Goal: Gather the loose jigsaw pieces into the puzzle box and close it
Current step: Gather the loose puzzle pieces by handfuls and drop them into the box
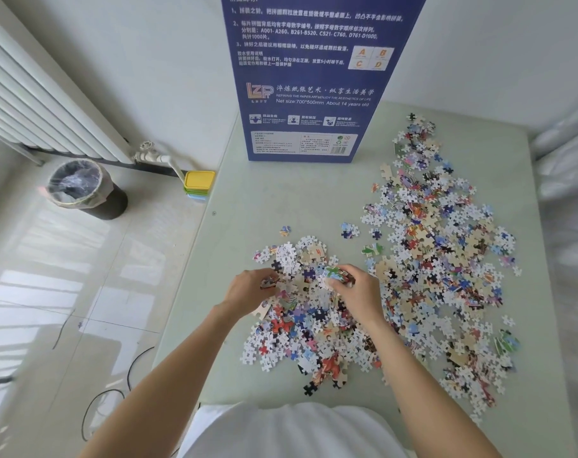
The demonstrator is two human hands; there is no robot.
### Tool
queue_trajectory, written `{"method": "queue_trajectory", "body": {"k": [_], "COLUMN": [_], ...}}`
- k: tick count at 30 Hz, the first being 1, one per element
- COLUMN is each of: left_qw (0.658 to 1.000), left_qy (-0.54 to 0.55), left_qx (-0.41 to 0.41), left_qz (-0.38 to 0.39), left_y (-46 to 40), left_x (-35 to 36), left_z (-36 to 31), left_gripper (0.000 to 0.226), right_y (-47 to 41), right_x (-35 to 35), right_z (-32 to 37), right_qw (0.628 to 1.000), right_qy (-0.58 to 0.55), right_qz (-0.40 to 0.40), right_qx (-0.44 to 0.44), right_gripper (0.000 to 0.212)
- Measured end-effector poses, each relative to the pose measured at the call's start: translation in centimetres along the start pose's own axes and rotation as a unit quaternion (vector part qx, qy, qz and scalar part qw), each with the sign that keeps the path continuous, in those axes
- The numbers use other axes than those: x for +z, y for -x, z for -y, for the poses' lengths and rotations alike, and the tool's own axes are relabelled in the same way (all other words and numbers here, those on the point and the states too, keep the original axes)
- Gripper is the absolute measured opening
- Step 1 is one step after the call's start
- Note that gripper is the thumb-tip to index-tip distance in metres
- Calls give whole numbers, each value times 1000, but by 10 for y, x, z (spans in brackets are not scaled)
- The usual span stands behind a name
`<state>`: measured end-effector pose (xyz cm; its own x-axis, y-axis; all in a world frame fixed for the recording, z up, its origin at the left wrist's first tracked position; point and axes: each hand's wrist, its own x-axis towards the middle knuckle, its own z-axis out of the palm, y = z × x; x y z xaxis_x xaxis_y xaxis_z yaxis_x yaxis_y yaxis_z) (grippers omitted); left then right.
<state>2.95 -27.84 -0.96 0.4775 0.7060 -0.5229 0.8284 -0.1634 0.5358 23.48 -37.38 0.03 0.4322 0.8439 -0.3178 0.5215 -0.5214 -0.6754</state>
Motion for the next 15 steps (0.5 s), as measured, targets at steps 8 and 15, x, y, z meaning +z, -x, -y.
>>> {"method": "queue_trajectory", "body": {"k": [8,15], "left_qw": [996,968], "left_qy": [35,75], "left_qx": [32,150], "left_qz": [-71,-186], "left_y": [5,1], "left_x": [-26,-114], "left_z": [-17,-78], "left_gripper": [29,27], "right_y": [-3,-11], "right_x": [-28,-90], "right_z": [11,74], "right_qw": [998,978], "right_qy": [-61,-191], "right_qz": [-27,-25], "right_qx": [-22,-78], "right_gripper": [35,21]}}
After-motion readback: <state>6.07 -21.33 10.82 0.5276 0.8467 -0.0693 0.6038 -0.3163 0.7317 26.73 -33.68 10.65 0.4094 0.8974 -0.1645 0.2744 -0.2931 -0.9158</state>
